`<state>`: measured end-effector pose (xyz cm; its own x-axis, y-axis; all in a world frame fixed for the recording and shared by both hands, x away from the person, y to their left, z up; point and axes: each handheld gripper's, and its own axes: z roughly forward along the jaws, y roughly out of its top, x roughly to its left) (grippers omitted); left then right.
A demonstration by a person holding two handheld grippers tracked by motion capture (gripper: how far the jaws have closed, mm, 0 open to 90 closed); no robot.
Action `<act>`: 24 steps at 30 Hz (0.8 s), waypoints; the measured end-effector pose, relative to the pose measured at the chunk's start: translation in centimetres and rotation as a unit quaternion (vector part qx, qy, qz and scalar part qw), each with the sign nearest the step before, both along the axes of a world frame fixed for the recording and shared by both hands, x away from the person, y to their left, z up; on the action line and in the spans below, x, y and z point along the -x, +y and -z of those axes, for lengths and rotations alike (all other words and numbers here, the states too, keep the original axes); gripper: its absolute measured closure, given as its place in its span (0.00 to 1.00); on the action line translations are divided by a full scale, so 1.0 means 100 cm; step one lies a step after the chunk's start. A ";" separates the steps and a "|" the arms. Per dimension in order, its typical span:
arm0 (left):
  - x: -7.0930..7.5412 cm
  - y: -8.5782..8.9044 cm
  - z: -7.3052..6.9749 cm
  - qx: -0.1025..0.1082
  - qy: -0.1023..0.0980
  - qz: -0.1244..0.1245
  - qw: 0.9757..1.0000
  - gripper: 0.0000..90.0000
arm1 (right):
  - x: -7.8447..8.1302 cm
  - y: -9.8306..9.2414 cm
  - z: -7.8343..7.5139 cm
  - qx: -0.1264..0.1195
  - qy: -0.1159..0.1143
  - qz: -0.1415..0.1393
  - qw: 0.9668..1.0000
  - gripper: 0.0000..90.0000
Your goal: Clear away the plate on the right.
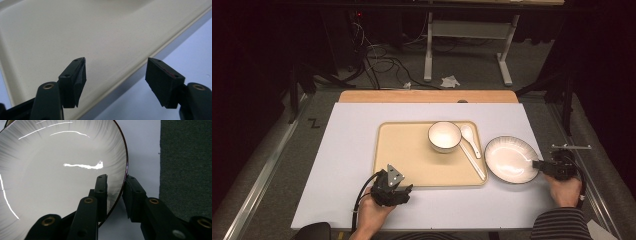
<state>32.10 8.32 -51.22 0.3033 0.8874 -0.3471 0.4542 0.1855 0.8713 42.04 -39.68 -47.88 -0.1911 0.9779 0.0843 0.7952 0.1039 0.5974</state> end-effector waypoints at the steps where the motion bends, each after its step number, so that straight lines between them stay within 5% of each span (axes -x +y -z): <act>1: 0.000 -0.001 0.000 -0.001 0.001 0.002 1.000 0.37 | 0.000 -0.001 0.000 -0.002 -0.001 0.000 1.000 0.84; 24: -0.001 -0.006 0.001 -0.009 0.000 0.017 1.000 0.37 | 0.013 0.001 -0.003 -0.024 0.016 -0.013 1.000 0.76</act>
